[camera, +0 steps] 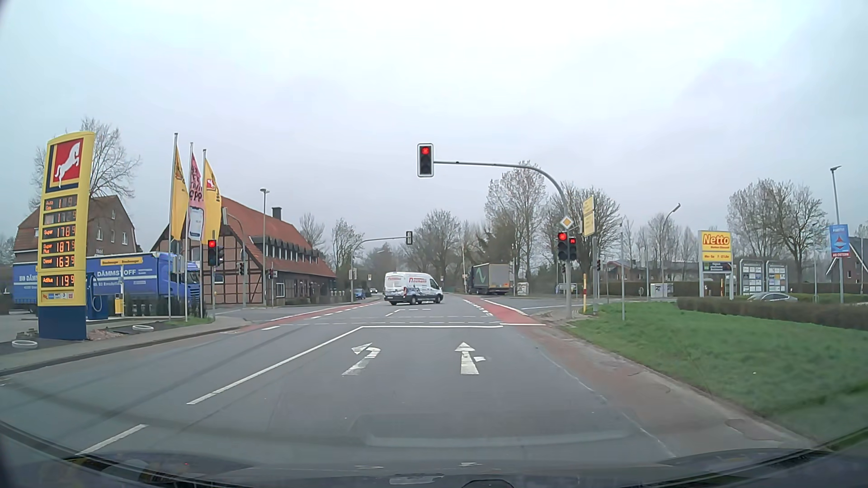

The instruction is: Follow the waypoints while adhering to traffic rules and regulations

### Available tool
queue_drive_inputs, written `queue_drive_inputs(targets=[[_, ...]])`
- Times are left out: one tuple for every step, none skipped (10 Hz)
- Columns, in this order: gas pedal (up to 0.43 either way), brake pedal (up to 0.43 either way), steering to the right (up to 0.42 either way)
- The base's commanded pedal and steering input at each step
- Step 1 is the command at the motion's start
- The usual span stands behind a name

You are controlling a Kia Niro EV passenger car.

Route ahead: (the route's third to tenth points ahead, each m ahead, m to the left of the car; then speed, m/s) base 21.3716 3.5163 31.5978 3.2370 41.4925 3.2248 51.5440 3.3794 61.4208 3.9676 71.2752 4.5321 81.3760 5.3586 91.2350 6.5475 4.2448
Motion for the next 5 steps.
queue_drive_inputs(targets=[[0.067, 0.0, 0.0], [0.067, 0.0, 0.001], [0.067, 0.0, 0.008], [0.067, 0.0, 0.018], [0.059, 0.0, 0.023]])
